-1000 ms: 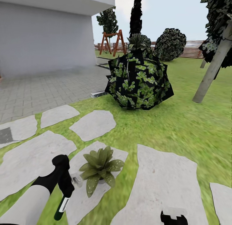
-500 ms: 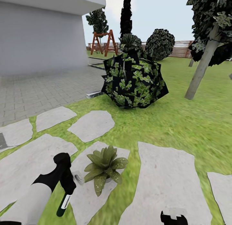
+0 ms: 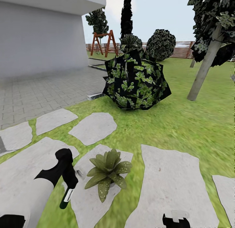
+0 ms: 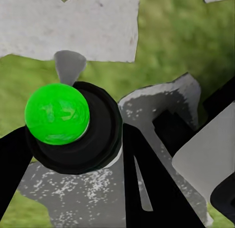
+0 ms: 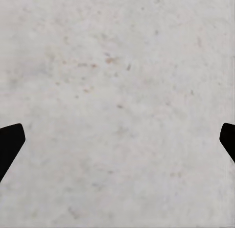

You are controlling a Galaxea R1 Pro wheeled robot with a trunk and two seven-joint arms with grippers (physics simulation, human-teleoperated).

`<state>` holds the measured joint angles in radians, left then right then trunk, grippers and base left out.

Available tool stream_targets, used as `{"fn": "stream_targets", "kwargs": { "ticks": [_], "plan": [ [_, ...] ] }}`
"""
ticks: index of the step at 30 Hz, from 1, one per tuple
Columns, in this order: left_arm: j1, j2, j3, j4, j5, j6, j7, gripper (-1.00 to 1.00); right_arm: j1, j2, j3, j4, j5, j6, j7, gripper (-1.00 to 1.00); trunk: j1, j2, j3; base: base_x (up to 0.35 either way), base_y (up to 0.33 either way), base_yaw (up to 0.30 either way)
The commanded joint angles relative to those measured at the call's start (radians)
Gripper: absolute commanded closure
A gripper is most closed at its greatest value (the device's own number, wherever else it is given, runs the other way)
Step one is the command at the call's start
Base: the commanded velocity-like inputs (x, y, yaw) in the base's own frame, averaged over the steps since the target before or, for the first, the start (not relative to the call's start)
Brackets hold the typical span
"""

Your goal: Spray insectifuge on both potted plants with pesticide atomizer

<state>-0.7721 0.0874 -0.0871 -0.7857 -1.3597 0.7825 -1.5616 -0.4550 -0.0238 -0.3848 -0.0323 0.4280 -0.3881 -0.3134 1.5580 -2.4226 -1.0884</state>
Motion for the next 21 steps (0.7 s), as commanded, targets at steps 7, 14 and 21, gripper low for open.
{"fn": "stream_targets", "kwargs": {
  "ticks": [7,14,21],
  "plan": [
    [0.001,0.000,-0.004,-0.001,-0.011,0.017,-0.009,1.00,-0.001,0.005,-0.011,0.002,0.007,-0.002,-0.004,-1.00,0.000,0.000,-0.001,-0.058,0.131,-0.271],
    [0.001,0.000,-0.005,-0.001,-0.012,0.020,-0.009,1.00,-0.001,0.007,-0.010,0.002,0.008,-0.002,-0.004,-1.00,0.000,0.000,-0.001,-0.018,0.293,-0.169],
    [0.004,0.000,-0.003,-0.001,-0.012,0.021,-0.009,1.00,-0.001,0.005,-0.009,0.002,0.008,-0.002,-0.003,-1.00,0.000,0.000,-0.001,-0.044,0.298,-0.220]
  ]
}}
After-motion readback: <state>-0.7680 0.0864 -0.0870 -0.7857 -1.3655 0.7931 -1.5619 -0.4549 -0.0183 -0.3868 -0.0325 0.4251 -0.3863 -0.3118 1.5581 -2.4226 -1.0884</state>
